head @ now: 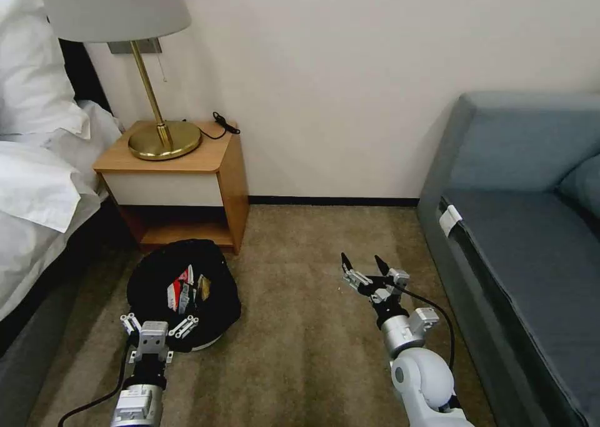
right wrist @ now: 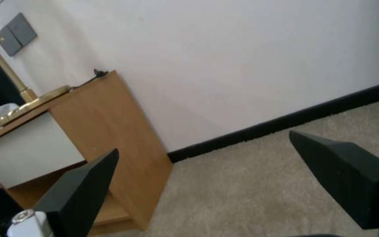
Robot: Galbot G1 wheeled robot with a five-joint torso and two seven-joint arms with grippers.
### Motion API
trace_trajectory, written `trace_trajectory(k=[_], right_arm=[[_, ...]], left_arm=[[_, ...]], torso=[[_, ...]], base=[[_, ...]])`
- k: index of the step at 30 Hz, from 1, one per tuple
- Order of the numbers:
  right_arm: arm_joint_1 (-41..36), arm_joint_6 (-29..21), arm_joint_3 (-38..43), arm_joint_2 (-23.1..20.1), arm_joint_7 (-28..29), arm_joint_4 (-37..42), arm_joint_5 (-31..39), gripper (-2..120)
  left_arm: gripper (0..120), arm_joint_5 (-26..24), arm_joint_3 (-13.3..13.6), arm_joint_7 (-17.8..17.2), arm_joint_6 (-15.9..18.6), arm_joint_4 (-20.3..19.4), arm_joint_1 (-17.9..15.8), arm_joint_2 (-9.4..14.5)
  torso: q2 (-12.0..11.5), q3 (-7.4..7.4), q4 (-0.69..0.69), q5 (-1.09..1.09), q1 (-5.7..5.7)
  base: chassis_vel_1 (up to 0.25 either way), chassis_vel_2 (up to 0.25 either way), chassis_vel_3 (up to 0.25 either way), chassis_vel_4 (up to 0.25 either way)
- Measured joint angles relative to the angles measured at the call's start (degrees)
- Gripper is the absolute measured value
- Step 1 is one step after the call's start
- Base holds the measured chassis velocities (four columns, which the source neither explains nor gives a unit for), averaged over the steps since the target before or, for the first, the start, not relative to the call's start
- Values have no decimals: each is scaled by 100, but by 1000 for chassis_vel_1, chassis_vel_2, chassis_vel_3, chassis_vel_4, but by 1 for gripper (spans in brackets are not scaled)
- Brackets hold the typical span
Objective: Pick up the trash bin, then pick up the garbage on the floor and place it into the trash bin.
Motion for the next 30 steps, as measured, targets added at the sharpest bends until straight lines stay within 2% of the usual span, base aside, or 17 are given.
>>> trace_trajectory(k=[30], right_arm=[[0,0,0,0,0,0,0,100]], left_arm=[[100,0,0,0,0,0,0,0]], torso=[[0,0,0,0,0]], base=[[0,0,0,0]])
